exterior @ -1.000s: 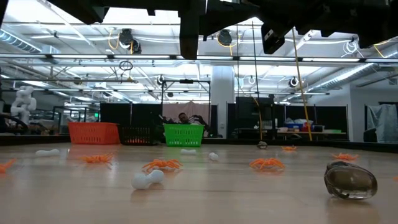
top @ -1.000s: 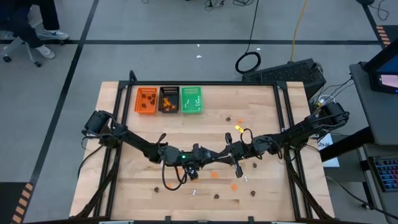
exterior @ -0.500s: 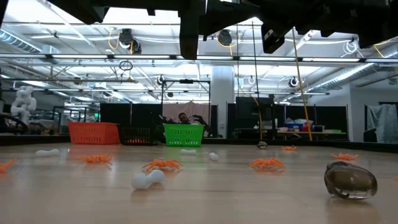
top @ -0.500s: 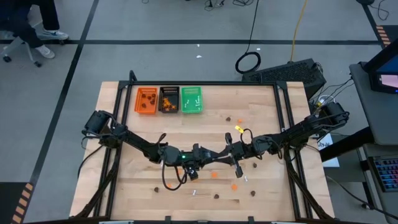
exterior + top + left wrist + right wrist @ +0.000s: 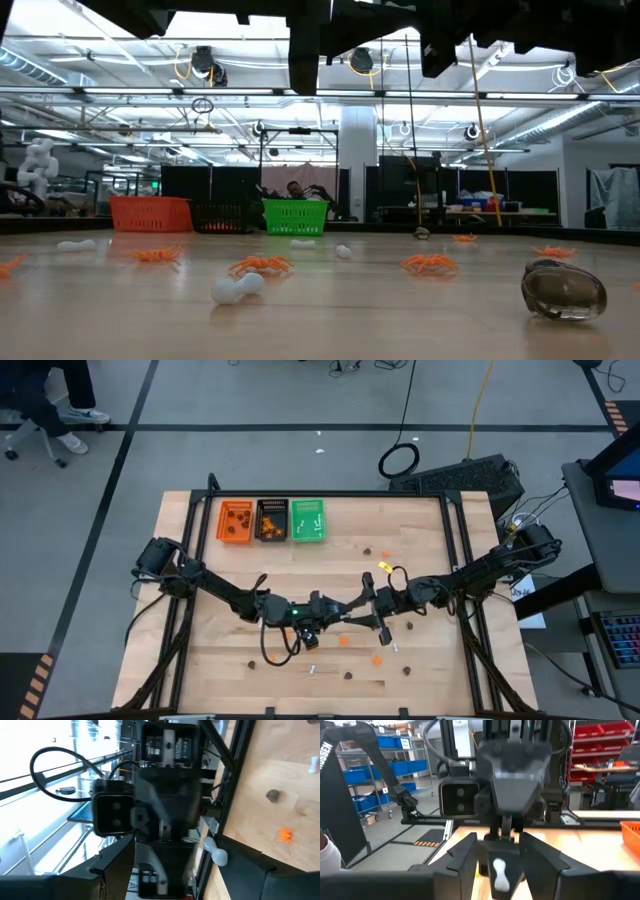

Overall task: Sort Halloween decoration
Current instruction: Put the white bone toy into the green bin

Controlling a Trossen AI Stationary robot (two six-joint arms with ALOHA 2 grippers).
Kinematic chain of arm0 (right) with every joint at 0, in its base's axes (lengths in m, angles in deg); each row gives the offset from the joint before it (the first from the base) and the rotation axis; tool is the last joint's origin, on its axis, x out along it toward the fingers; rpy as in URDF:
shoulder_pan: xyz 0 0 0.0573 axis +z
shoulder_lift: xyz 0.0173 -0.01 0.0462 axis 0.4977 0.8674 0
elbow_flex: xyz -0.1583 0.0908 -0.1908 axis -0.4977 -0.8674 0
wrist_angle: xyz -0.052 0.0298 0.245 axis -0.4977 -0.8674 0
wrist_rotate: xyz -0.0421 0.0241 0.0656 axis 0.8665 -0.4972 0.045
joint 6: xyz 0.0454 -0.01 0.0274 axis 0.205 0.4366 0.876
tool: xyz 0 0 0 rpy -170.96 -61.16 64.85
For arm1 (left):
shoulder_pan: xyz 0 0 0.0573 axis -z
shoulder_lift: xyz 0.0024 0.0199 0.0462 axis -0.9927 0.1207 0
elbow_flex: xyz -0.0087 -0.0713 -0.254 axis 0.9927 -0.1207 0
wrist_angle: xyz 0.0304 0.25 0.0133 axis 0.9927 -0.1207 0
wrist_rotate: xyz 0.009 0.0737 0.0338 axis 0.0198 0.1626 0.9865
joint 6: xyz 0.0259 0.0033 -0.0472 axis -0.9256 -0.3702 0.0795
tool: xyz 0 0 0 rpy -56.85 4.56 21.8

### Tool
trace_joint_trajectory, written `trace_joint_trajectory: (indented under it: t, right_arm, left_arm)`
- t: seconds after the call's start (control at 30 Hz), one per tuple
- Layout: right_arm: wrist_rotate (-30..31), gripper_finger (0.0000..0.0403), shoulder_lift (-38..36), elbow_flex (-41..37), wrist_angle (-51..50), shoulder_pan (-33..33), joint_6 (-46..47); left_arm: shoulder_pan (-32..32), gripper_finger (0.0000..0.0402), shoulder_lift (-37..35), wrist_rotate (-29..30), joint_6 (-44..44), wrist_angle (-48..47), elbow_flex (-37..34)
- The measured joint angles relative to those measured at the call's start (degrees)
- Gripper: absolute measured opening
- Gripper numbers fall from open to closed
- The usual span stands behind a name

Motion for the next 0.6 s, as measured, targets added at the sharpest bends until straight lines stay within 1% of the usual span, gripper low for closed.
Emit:
trace_joint_trajectory:
  t: [0.07, 0.17, 0.33, 0.43, 0.53, 0.6]
  right_arm:
    - [0.0, 0.0136, -0.13, 0.0, 0.19, 0.0, -0.59]
    - [0.01, 0.0137, -1.21, 0.0, -2.04, -0.01, -0.96]
    - [0.1, 0.0137, -5.73, 0.0, -9.9, 0.0, -1.9]
    - [0.17, 0.0137, -9.91, 0.0, -15.49, -0.02, -1.92]
    - [0.46, 0.0137, -14.36, 0.0, -22.97, -0.01, -1.6]
    - [1.72, 0.0137, -17.14, 0.0, -29.14, 0.0, -0.99]
  left_arm:
    - [0.01, 0.026, 0.0, 0.02, 0.03, -1.44, 0.01]
    - [0.0, 0.026, 0.0, 0.06, 0.11, -2.61, 0.01]
    - [0.3, 0.0257, 0.0, 0.07, 0.11, -2.7, 0.0]
    - [0.33, 0.0241, 0.0, 0.09, 0.11, -2.7, 0.02]
    - [0.33, 0.0213, 0.0, 0.13, 0.11, -2.7, 0.02]
    - [0.33, 0.0191, 0.0, 0.35, 0.07, -2.7, 0.0]
